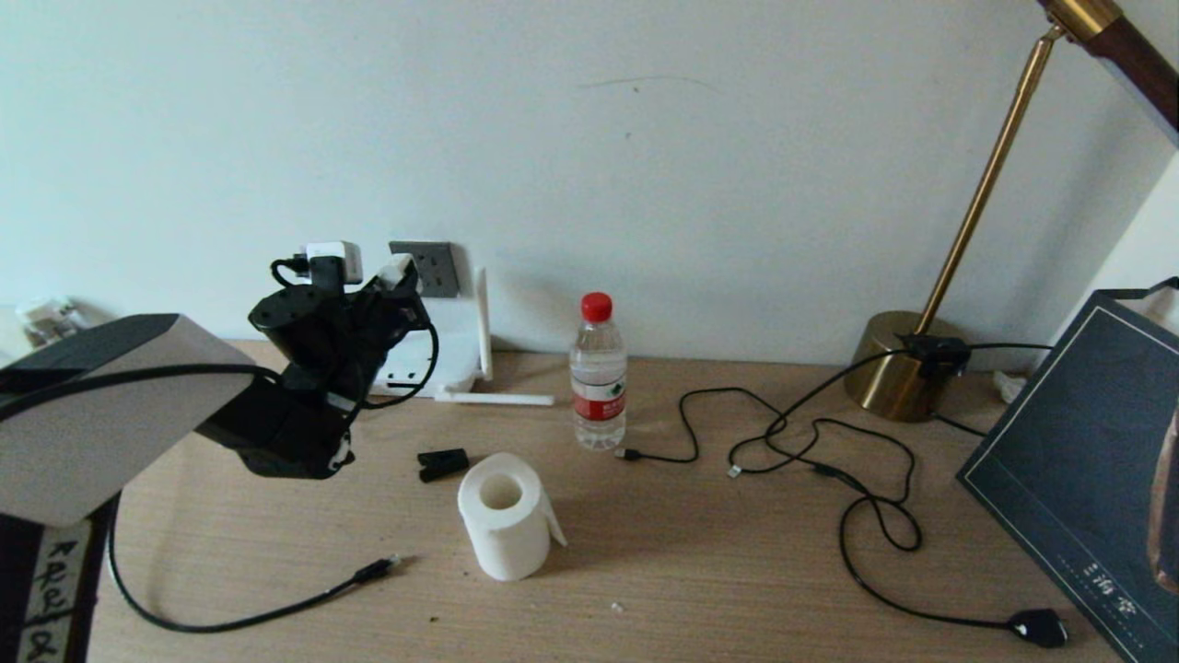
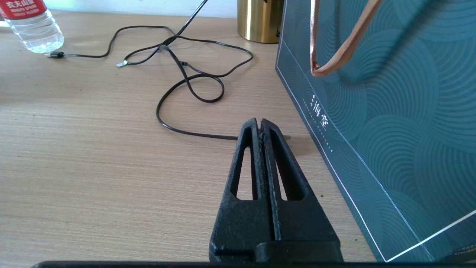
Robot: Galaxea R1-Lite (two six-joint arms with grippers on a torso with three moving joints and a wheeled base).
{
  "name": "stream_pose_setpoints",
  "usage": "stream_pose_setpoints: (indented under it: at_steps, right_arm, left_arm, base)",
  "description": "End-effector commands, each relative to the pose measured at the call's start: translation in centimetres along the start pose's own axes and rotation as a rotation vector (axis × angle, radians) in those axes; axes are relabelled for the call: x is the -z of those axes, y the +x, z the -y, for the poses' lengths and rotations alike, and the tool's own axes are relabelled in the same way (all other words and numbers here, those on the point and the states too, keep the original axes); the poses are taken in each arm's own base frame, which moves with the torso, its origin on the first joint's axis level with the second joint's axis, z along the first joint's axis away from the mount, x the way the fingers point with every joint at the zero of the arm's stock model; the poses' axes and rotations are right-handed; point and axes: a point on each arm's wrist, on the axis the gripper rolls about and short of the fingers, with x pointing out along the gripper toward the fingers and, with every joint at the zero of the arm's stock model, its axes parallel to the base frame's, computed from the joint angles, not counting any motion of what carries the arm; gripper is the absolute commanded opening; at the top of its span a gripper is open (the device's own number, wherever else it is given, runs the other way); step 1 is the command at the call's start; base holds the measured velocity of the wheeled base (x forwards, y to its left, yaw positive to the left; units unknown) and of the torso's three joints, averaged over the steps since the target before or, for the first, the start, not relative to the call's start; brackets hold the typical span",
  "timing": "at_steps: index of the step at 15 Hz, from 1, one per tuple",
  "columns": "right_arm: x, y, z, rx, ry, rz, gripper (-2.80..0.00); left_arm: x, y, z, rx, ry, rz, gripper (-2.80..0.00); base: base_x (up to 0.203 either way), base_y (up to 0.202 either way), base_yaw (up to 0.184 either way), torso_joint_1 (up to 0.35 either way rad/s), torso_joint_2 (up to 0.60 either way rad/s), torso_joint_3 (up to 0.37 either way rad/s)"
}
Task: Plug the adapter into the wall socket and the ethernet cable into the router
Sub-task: Align plug and socket
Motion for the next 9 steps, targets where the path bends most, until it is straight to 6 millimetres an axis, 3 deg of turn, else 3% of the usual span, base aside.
stream_pose_setpoints:
  at_steps: [1,9]
  right_arm:
    - [0.0,0.0,0.0,0.0,0.0,0.0,-2.8]
    - [0.0,0.0,0.0,0.0,0.0,0.0,-2.8]
  left_arm:
    - [0.09,-0.02,0.02,-0.001,-0.001,0.02,-2.8]
    - [0.42,-0.48,-0.12,0.003,-0.001,0.021,-2.8]
  base:
    - [0.0,0.0,0.0,0.0,0.0,0.0]
    - [0.0,0.0,0.0,0.0,0.0,0.0]
